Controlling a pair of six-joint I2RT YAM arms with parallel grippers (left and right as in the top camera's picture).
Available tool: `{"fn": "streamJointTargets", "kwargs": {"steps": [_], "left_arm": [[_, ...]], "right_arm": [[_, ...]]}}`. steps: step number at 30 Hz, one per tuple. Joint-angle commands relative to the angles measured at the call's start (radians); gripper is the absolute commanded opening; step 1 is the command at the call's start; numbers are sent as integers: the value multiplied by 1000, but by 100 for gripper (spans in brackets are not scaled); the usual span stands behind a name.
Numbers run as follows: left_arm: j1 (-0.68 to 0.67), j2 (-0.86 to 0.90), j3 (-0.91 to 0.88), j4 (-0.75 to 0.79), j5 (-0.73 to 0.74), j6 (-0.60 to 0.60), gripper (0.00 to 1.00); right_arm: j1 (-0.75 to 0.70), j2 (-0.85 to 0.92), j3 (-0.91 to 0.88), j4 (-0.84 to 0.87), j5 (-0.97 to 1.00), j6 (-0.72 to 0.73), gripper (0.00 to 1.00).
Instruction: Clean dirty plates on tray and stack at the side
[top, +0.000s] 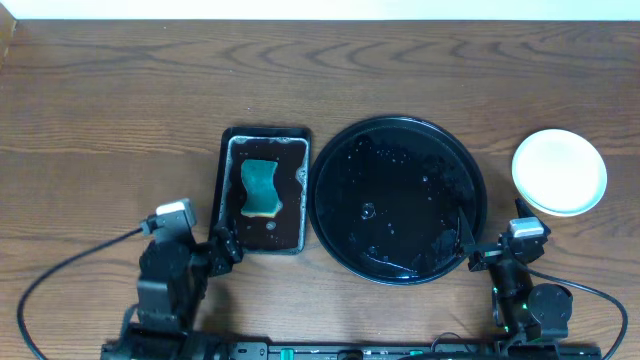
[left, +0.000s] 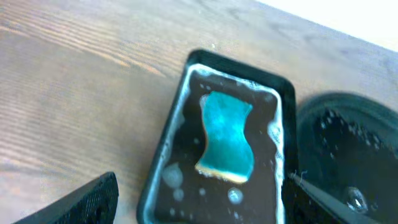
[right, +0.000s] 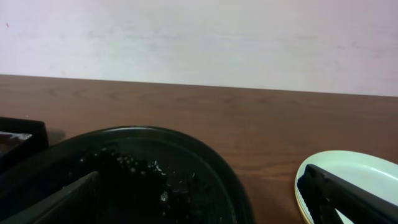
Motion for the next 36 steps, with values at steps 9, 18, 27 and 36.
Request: {"fn": "streamJointTargets", "kwargs": {"steps": [9, 18, 27, 36], "left_arm": [[66, -315, -373, 517, 4, 142, 84], [84, -352, -459, 692, 60, 348, 84], [84, -352, -459, 505, 59, 324, 84], [84, -349, -459, 505, 60, 324, 84]], "right_arm": [[17, -6, -1, -3, -12, 17, 99], [17, -6, -1, -3, -11, 17, 99], [17, -6, -1, -3, -11, 17, 99], [17, -6, -1, -3, -11, 17, 99]]}}
